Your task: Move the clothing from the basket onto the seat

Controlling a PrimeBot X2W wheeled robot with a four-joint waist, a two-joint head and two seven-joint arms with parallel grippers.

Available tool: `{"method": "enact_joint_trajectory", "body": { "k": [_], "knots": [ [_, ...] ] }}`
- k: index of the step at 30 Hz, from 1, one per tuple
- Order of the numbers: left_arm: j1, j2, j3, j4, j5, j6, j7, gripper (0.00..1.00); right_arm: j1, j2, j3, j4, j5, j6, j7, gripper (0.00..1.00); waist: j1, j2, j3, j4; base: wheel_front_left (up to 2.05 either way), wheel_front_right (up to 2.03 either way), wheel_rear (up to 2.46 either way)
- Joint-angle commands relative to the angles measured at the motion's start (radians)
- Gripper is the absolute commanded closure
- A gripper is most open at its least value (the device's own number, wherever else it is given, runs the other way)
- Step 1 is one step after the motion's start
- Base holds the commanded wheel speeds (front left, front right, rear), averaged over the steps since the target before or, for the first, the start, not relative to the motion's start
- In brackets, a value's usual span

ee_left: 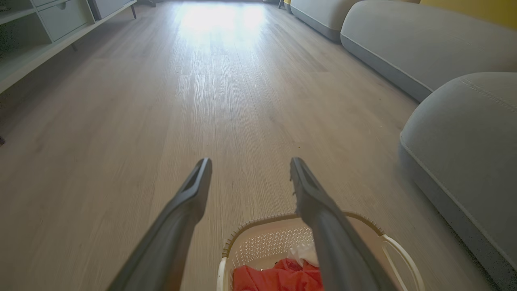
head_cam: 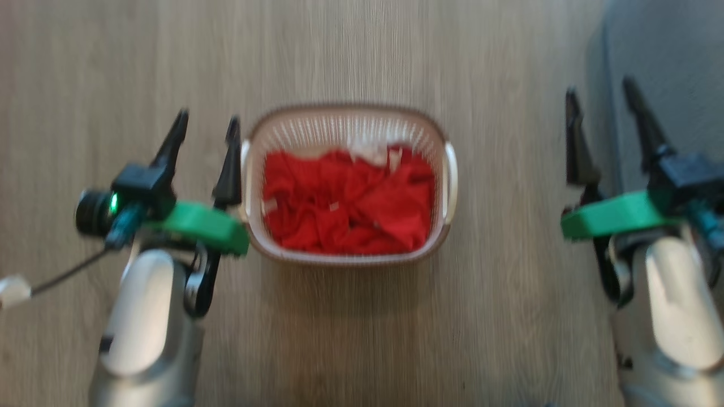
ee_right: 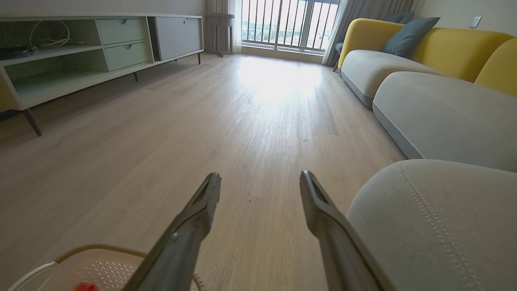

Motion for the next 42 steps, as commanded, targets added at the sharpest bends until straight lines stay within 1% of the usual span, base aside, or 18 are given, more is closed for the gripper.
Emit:
{"method": "enact_joint_trajectory", "body": {
  "k": [1,6,9,13,15,18,21,23,24,29,33,37,42],
  "knots": [
    [-0.044,0.012,0.011,-0.016,0.015,-0.006,-0.012,0.0,-0.037,-0.01,0.016,-0.043,-0.012,0.0,-0.009,0.0,-0.0003,0.0,0.174,-0.008,0.0,0.0,0.0],
    [-0.178,0.012,-0.054,0.046,0.037,-0.015,-0.012,0.0,-0.121,-0.01,0.01,-0.079,-0.017,0.0,-0.009,0.0,-0.0003,0.0,0.32,-0.016,0.0,0.0,0.0],
    [-0.246,0.012,-0.095,0.107,0.057,-0.023,-0.012,0.0,-0.153,-0.01,0.017,-0.085,-0.017,0.0,-0.009,0.0,-0.0003,0.0,0.375,-0.023,0.0,0.0,0.0],
    [-0.313,0.012,-0.154,0.203,0.062,-0.032,-0.012,0.0,-0.163,-0.01,0.02,-0.086,-0.009,0.0,-0.009,0.0,-0.0003,0.0,0.409,-0.03,0.0,0.0,0.0],
    [-0.339,0.012,-0.183,0.291,0.042,-0.034,-0.011,0.0,-0.16,-0.01,0.022,-0.083,-0.007,0.0,-0.009,0.0,-0.0003,0.0,0.41,-0.034,0.0,0.0,0.0],
    [-0.393,0.012,-0.233,0.413,0.013,-0.029,0.039,0.0,-0.154,-0.01,0.024,-0.08,-0.001,0.0,-0.009,0.0,-0.0003,0.0,0.409,-0.039,0.0,0.0,0.0],
    [-0.453,0.012,-0.276,0.507,-0.019,-0.007,0.106,0.0,-0.153,-0.01,0.029,-0.081,0.005,0.0,-0.009,0.0,-0.0003,0.0,0.414,-0.047,0.0,0.0,0.0],
    [-0.49,0.012,-0.295,0.559,-0.04,0.018,0.147,0.0,-0.155,-0.01,0.032,-0.083,0.008,0.0,-0.009,0.0,-0.0003,0.0,0.42,-0.052,0.0,0.0,0.0],
    [-0.49,0.012,-0.295,0.559,-0.04,0.018,0.147,0.0,-0.155,-0.01,0.032,-0.083,0.008,0.0,-0.009,0.0,-0.0003,0.0,0.42,-0.052,0.0,0.0,0.0],
    [-0.572,0.012,-0.356,0.664,-0.063,0.076,0.233,0.0,-0.161,-0.01,0.042,-0.09,0.021,0.0,-0.009,0.0,-0.0003,0.0,0.445,-0.071,0.0,0.0,0.0],
    [-0.627,0.012,-0.403,0.735,-0.059,0.107,0.291,0.0,-0.158,-0.01,0.043,-0.095,0.033,0.0,-0.009,0.0,-0.0003,0.0,0.469,-0.083,0.0,0.0,0.0],
    [-0.676,0.012,-0.446,0.791,-0.045,0.128,0.334,0.0,-0.157,-0.01,0.047,-0.095,0.044,0.0,-0.009,0.0,-0.0003,0.0,0.493,-0.094,0.0,0.0,0.0],
    [-0.733,0.012,-0.498,0.854,-0.014,0.167,0.394,0.0,-0.162,-0.01,0.064,-0.096,0.068,0.0,-0.009,0.0,-0.0003,0.0,0.517,-0.113,0.0,0.0,0.0]
  ]
}}
